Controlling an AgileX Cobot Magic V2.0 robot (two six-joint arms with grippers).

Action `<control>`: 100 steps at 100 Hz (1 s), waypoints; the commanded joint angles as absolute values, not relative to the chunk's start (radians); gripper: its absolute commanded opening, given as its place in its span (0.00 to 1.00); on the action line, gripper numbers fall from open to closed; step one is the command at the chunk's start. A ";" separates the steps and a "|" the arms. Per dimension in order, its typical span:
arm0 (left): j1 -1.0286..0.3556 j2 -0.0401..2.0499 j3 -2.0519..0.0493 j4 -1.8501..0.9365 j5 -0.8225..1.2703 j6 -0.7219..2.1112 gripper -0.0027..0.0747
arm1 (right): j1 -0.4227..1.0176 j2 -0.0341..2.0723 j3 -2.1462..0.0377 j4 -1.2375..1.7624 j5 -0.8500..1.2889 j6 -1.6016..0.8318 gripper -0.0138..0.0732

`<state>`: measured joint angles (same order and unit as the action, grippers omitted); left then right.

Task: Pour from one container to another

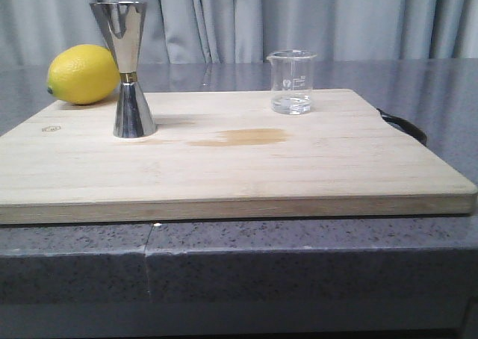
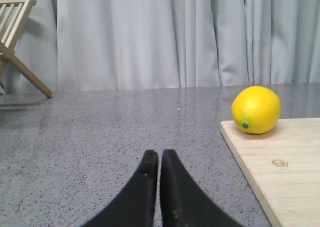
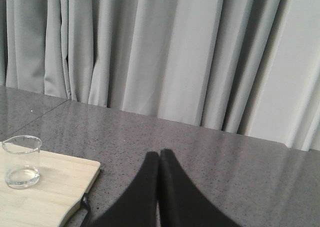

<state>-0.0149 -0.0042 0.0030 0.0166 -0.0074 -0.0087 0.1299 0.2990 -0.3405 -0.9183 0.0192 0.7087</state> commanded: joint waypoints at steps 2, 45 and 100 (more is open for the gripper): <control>-0.025 -0.029 0.040 0.020 -0.091 -0.017 0.01 | 0.126 0.306 -0.367 -0.922 -0.025 0.712 0.07; -0.025 -0.029 0.040 0.000 -0.091 -0.017 0.01 | 0.126 0.306 -0.367 -0.922 -0.025 0.712 0.07; -0.025 -0.029 0.040 0.000 -0.091 -0.017 0.01 | 0.126 0.306 -0.367 -0.922 -0.027 0.712 0.07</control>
<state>-0.0189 -0.0042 0.0030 0.0097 -0.0089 -0.0087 0.1299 0.2990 -0.3405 -0.9183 0.0192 0.7103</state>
